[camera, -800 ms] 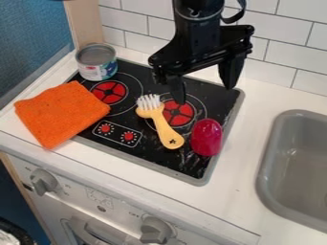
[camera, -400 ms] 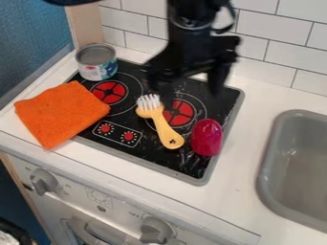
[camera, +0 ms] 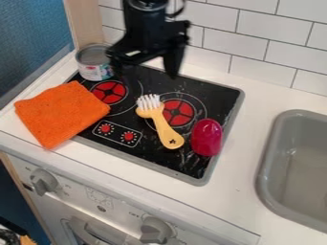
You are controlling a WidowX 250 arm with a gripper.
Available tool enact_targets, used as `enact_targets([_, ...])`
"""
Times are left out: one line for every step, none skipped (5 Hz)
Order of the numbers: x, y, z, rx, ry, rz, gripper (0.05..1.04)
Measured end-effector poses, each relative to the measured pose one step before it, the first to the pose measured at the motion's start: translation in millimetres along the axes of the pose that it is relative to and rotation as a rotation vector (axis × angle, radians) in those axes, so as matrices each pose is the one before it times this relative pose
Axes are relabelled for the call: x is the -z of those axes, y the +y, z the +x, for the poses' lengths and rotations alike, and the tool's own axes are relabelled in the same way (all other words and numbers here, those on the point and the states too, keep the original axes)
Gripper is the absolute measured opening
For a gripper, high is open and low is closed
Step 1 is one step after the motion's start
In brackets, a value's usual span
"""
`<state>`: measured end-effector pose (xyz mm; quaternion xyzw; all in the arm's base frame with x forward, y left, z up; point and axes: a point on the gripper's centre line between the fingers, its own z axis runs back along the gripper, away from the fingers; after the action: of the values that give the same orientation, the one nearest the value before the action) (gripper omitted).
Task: Move the can to the upper right corner of the stove
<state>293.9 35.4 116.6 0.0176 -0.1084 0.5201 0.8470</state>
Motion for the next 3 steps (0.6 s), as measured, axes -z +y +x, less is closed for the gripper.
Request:
enact_targets([17.02,10.03,47.52,-0.1253,-0.0331,0.0451,1.0])
enact_targets([2.47,4.53,37.56,-0.0898,-0.0908,-0.0001,1.0])
enact_targets([11.47,-1.88,17.75,-0.0463,-0.0228,0.0253,1.0])
